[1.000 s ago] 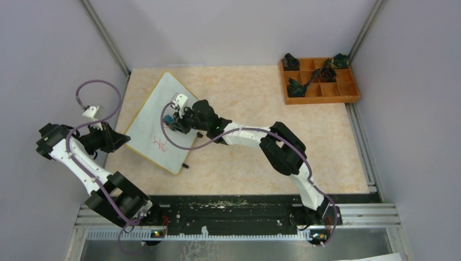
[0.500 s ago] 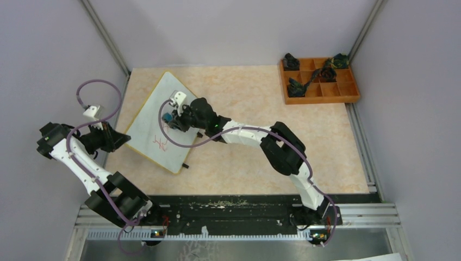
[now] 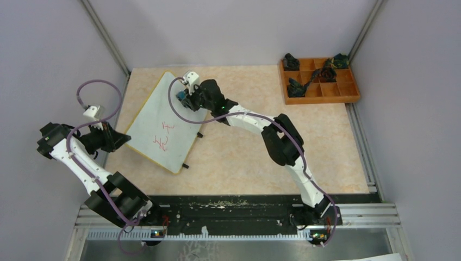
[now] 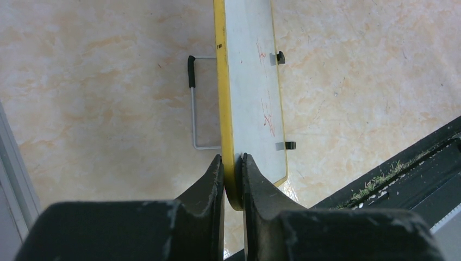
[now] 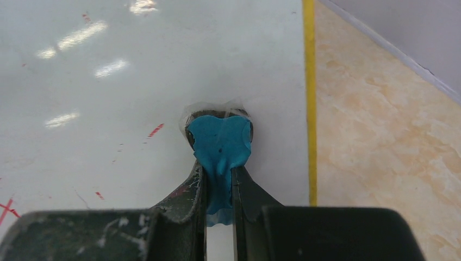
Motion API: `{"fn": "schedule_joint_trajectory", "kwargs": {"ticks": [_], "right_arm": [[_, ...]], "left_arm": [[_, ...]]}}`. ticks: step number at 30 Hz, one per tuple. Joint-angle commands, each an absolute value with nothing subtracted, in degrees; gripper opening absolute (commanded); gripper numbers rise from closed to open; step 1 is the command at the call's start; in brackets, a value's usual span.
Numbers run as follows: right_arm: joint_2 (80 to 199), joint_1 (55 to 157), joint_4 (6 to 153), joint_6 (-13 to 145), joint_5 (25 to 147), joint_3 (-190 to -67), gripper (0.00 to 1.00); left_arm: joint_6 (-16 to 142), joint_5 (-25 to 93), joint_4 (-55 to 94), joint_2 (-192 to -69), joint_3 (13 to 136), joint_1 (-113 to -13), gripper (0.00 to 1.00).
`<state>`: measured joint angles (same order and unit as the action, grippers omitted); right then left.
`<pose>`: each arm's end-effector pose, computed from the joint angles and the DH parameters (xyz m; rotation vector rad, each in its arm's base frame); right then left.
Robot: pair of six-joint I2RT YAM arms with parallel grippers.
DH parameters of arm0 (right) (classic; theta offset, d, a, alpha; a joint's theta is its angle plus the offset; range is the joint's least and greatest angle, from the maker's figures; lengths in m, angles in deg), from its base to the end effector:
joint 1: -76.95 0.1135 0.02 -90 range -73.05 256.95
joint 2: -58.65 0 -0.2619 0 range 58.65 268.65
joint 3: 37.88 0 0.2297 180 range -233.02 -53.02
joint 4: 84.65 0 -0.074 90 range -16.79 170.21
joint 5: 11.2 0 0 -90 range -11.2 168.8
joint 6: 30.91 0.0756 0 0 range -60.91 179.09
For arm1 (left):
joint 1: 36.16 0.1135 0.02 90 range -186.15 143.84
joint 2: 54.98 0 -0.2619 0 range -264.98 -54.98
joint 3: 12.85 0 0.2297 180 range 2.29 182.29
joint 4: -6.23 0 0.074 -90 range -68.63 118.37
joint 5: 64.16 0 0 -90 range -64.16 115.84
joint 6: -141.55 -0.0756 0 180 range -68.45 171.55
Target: Erase the whiteboard
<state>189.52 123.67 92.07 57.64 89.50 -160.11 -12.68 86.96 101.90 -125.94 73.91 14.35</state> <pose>0.3761 0.4199 0.2464 -0.8736 1.6137 0.7292 0.1624 0.0930 0.3148 0.3607 2.0760 -0.5129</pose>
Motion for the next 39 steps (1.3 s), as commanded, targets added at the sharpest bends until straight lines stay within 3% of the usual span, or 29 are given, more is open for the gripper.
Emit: {"fn": "schedule_joint_trajectory", "kwargs": {"ticks": [1,16,23,39], "right_arm": [[188.3,127.0,94.1,57.5,91.8,-161.1,0.0],[178.2,137.8,100.9,58.5,91.6,-147.1,0.0],[178.2,141.7,101.7,59.8,92.1,-147.0,0.0],[183.0,133.8,96.0,57.5,81.5,-153.7,0.0]], "left_arm": [[-16.2,84.2,102.4,-125.4,72.5,13.3,0.0],[-15.7,84.2,102.4,-124.7,72.0,12.3,0.0],[-15.4,84.0,102.4,-124.6,72.1,12.1,0.0],[-15.7,83.8,102.4,-124.6,71.7,12.0,0.0]]}}
